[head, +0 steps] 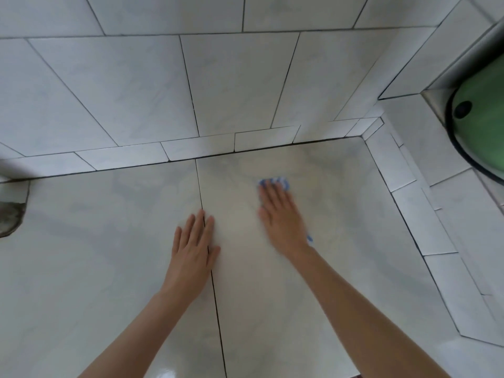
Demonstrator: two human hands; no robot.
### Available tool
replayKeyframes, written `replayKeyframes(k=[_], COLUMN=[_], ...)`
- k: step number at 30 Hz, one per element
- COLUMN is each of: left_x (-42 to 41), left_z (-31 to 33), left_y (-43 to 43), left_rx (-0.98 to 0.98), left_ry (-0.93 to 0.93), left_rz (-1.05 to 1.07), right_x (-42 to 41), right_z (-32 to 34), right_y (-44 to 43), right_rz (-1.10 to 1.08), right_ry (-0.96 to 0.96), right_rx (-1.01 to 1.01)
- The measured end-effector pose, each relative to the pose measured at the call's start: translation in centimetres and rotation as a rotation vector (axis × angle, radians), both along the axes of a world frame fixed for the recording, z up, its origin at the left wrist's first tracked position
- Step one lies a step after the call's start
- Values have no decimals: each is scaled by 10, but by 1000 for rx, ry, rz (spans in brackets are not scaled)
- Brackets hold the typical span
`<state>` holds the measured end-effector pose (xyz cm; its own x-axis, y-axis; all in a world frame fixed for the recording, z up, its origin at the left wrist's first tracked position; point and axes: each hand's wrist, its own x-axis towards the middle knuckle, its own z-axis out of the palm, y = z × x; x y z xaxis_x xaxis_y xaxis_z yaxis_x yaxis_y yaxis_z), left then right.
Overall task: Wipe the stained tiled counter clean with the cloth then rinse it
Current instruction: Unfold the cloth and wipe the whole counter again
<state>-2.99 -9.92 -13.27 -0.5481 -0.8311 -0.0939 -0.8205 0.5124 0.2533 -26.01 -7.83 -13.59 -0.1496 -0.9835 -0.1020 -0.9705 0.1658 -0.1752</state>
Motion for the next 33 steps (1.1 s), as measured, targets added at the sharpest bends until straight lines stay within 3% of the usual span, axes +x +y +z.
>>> replayKeyframes(k=[3,9,17,21,23,29,33], left_x=[-2,-6,-5,-4,-4,-4,-5], left_z=[-1,-3,-3,-2,-2,-1,0], left_y=[-1,-1,1,0,1,1,0], left_rx=[-15,-55,-39,-25,-24,-6,-2], left_ry=[10,29,27,23,25,10,15], left_rz=[4,7,4,5,8,16,16], right_x=[31,8,-117,-121,-101,16,53], right_z=[6,1,-2,-2,-2,3,7], right_y=[-38,-79,-45,-31,-41,-82,-109], right_rz=[168,264,-336,-525,-440,266,438], right_ry=[-63,-26,46,38,99,-57,-71], right_rx=[-24,-22,-73,-41,-18,-31,35])
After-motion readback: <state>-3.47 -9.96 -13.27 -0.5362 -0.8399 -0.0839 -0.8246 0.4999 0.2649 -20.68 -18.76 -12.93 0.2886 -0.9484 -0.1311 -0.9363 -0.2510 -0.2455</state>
